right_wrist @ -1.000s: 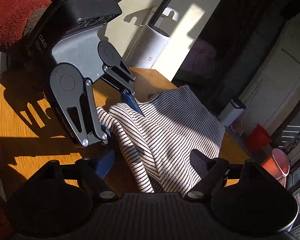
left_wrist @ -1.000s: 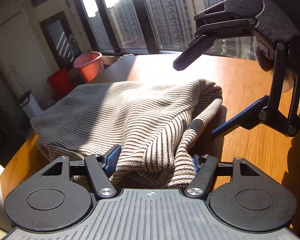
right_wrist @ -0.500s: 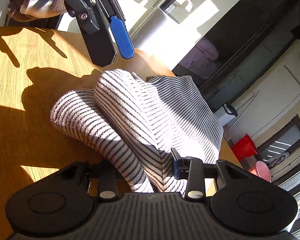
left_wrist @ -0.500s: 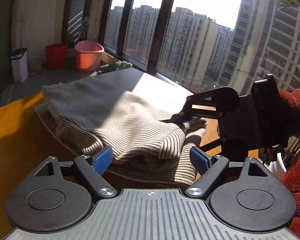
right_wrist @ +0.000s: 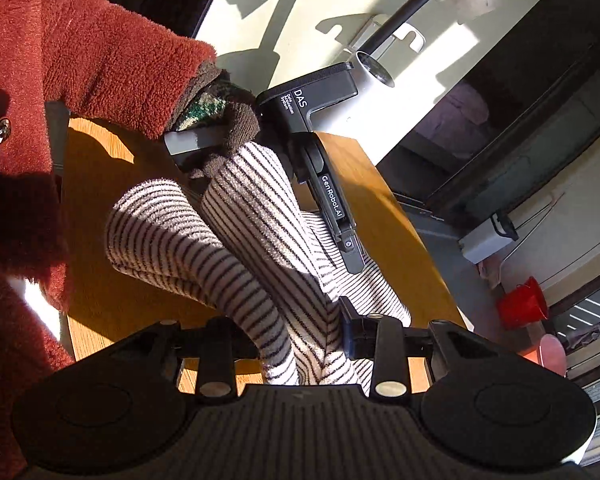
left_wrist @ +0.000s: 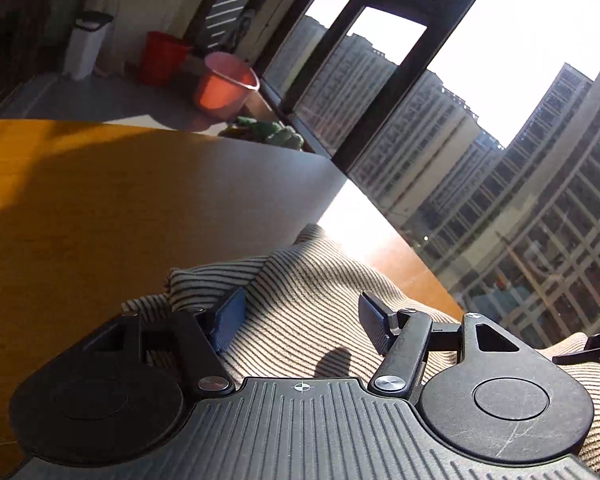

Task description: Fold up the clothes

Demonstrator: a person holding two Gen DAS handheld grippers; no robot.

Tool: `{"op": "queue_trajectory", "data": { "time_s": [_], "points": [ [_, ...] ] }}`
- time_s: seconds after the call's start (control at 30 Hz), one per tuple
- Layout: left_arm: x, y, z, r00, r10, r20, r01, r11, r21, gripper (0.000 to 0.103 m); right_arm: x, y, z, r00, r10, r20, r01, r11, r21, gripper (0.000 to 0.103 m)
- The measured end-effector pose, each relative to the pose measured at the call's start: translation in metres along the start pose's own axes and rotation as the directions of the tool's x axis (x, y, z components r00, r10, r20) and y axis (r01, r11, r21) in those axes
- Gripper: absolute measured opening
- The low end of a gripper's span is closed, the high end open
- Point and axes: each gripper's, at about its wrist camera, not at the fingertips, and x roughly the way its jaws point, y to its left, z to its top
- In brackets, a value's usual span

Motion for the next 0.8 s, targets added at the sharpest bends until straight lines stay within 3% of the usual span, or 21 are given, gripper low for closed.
{"op": "queue_trajectory", "data": {
  "time_s": [0.13,0.23,0.33,0.43,0.5,0.6,0.7,0.73,0.8],
  "points": [
    [-0.002,0.002,-0.004,1.000,-0.001,-0.016,0.001,1.000,0.027,0.065,0.035,-0.045,0.016,0.999,0.031,0.015,-0.031,0.998,0.055,0.034],
    [-0.003,0.005,-0.006,0.999,0.025,-0.020,-0.024,0.999,0.041,0.047,0.082,-0.078,0.009,0.993,0.118,0.009,-0.118,0.979,0.164,0.044],
    [-0.005,0.020,-0.006,1.000,0.006,-0.013,-0.006,1.000,-0.031,0.026,0.117,-0.106,-0.007,0.980,0.195,0.038,-0.197,0.925,0.325,0.046],
    [-0.009,0.042,-0.007,0.999,-0.053,-0.008,0.051,0.989,-0.135,0.020,0.136,-0.122,-0.021,0.968,0.242,0.069,-0.247,0.864,0.439,0.052],
    [-0.018,0.043,-0.007,0.998,-0.054,-0.007,0.053,0.991,-0.120,0.021,0.141,-0.126,-0.025,0.963,0.255,0.084,-0.264,0.845,0.465,0.055],
    [-0.039,0.038,0.004,0.999,0.005,0.033,-0.004,0.999,-0.035,0.033,0.148,-0.125,-0.027,0.962,0.260,0.084,-0.268,0.841,0.470,0.058],
    [-0.068,0.025,0.007,0.992,0.079,0.101,-0.085,0.995,0.050,0.054,0.152,-0.129,-0.035,0.959,0.268,0.095,-0.279,0.822,0.496,0.061],
    [-0.081,0.017,0.007,0.989,0.060,0.135,-0.070,0.995,0.070,0.067,0.157,-0.129,-0.036,0.958,0.270,0.098,-0.282,0.816,0.505,0.063],
    [-0.099,0.005,0.008,0.981,0.001,0.194,-0.020,0.995,0.096,0.082,0.165,-0.128,-0.037,0.955,0.270,0.120,-0.291,0.795,0.532,0.064]
  ]
}}
